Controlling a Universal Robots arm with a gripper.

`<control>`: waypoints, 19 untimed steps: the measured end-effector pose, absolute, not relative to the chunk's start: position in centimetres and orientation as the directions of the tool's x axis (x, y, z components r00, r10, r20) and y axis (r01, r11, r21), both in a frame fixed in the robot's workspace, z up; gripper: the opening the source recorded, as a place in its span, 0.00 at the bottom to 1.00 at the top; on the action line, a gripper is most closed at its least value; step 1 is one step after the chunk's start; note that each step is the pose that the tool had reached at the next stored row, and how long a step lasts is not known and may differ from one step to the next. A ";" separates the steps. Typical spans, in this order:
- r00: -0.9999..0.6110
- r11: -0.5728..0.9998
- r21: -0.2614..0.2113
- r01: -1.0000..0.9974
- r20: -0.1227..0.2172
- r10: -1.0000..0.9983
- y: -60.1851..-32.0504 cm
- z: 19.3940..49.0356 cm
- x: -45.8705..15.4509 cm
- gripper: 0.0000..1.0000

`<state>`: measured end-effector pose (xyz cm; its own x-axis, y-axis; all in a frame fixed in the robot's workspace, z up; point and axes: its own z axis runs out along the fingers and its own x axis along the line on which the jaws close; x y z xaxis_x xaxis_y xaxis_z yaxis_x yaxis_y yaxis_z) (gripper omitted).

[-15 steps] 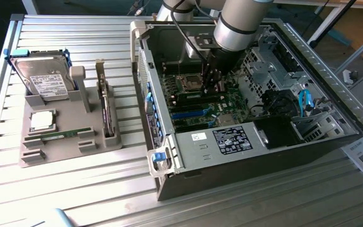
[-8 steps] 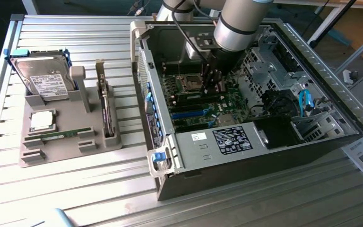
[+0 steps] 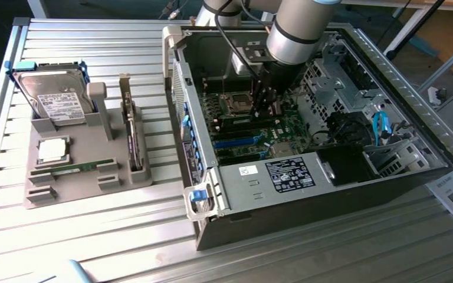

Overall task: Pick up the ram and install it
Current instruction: 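Insert the ram into the slot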

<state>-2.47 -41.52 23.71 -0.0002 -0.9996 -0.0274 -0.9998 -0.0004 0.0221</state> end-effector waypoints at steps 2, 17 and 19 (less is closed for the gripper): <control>0.000 0.000 0.022 -1.000 -0.027 -1.000 -41.5 23.6 -2.5 0.14; -0.002 0.001 0.022 -1.000 -0.027 -1.000 -41.5 23.2 -2.6 0.14; -0.008 0.007 0.022 -1.000 -0.027 -1.000 -41.5 23.2 -2.6 0.14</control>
